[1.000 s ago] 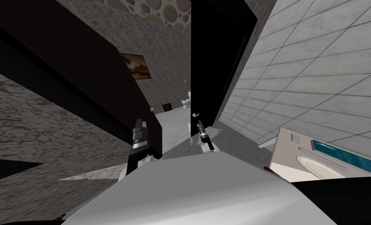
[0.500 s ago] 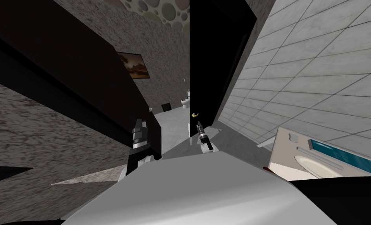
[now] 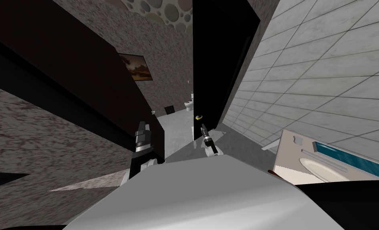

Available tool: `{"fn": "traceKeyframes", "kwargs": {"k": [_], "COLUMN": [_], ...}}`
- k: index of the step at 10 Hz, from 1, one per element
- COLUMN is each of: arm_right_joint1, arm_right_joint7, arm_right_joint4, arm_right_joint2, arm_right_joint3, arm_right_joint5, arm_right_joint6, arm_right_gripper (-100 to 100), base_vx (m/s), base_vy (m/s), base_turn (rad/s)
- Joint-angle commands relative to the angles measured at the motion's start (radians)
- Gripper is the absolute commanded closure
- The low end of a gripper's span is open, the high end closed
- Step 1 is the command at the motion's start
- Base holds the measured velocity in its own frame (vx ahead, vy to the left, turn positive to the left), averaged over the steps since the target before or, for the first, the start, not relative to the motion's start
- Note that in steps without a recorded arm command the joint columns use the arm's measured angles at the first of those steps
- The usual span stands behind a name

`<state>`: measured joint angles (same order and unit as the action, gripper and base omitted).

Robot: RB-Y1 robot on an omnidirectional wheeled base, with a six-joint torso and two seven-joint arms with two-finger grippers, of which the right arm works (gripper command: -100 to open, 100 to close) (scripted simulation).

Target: Push the door open

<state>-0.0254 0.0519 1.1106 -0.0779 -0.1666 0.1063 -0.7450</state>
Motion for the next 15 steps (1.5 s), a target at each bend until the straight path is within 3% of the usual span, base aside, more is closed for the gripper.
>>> {"fn": "traceKeyframes", "kwargs": {"k": [1,5,14,15], "arm_right_joint1": [0.0,-0.001,-0.001,-0.002], "arm_right_joint7": [0.0,-0.008,-0.008,-0.017], "arm_right_joint4": [0.0,-0.021,-0.021,-0.042], "arm_right_joint2": [0.0,-0.003,-0.003,-0.006], "arm_right_joint3": [0.0,-0.01,-0.01,-0.022], "arm_right_joint5": [0.0,-0.005,-0.005,-0.012], "arm_right_joint6": [0.0,0.001,0.001,0.001], "arm_right_gripper": [-100,-100,-100,-100], "base_vx": [-0.003,0.015,-0.001,0.031], "base_vy": [0.003,-0.013,0.001,-0.027], "base_turn": [0.01,-0.049,0.005,-0.104]}}
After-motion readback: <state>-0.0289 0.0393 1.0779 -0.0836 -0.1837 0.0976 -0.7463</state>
